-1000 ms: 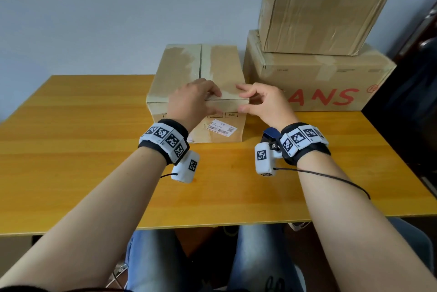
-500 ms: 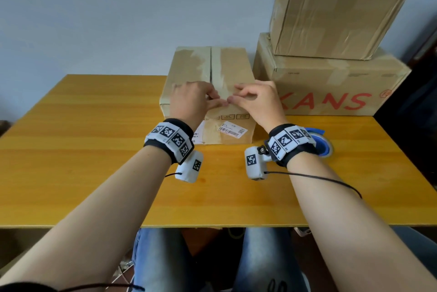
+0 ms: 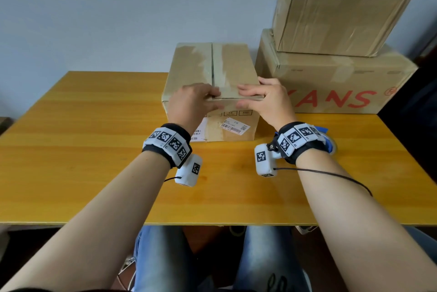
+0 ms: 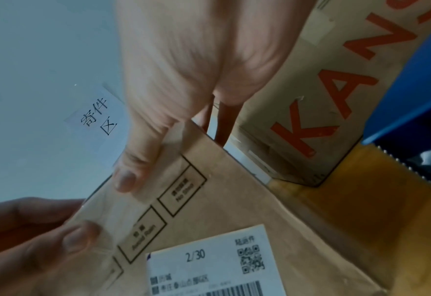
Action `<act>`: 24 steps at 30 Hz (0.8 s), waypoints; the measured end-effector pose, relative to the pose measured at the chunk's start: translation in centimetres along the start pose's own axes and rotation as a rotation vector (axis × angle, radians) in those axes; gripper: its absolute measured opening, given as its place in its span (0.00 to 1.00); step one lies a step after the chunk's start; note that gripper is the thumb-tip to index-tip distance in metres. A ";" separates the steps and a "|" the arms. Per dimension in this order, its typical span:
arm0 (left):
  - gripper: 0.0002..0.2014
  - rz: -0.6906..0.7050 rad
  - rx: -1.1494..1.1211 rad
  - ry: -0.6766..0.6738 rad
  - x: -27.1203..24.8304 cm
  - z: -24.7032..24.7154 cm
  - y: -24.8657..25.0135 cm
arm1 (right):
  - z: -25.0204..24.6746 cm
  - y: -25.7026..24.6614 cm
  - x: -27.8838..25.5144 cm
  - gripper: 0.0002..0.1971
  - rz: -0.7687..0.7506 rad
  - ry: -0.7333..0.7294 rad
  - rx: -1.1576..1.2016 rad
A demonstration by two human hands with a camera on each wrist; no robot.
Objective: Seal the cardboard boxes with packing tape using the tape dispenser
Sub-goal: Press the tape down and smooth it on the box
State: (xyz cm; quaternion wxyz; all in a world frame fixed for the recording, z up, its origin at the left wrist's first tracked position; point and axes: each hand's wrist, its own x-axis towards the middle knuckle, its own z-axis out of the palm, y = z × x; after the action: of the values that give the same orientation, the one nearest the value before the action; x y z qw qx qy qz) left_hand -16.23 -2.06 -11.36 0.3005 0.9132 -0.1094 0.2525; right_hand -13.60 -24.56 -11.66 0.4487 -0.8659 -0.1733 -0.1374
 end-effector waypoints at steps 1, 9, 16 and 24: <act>0.14 -0.008 -0.010 -0.016 0.0 -0.1 -0.2 | -0.1 0.0 0.0 0.19 -0.008 -0.003 0.011; 0.23 0.104 0.129 -0.103 -1.0 -1.2 -0.8 | -0.3 -0.7 0.2 0.19 0.017 -0.044 -0.086; 0.30 -0.189 0.106 0.050 -0.8 -0.6 -0.9 | 0.6 -6.3 1.7 0.37 0.128 -0.068 -0.518; 0.18 -0.177 0.006 0.115 -1.3 -0.8 -1.9 | 2.3 -4.6 1.6 0.38 0.128 -0.022 -0.439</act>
State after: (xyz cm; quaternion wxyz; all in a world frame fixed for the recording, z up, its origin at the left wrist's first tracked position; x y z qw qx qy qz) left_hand -17.04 -0.01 -12.39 0.3246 0.9043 -0.0101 0.2772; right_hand -13.96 -19.91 -8.98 0.2554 -0.9535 -0.0887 -0.1336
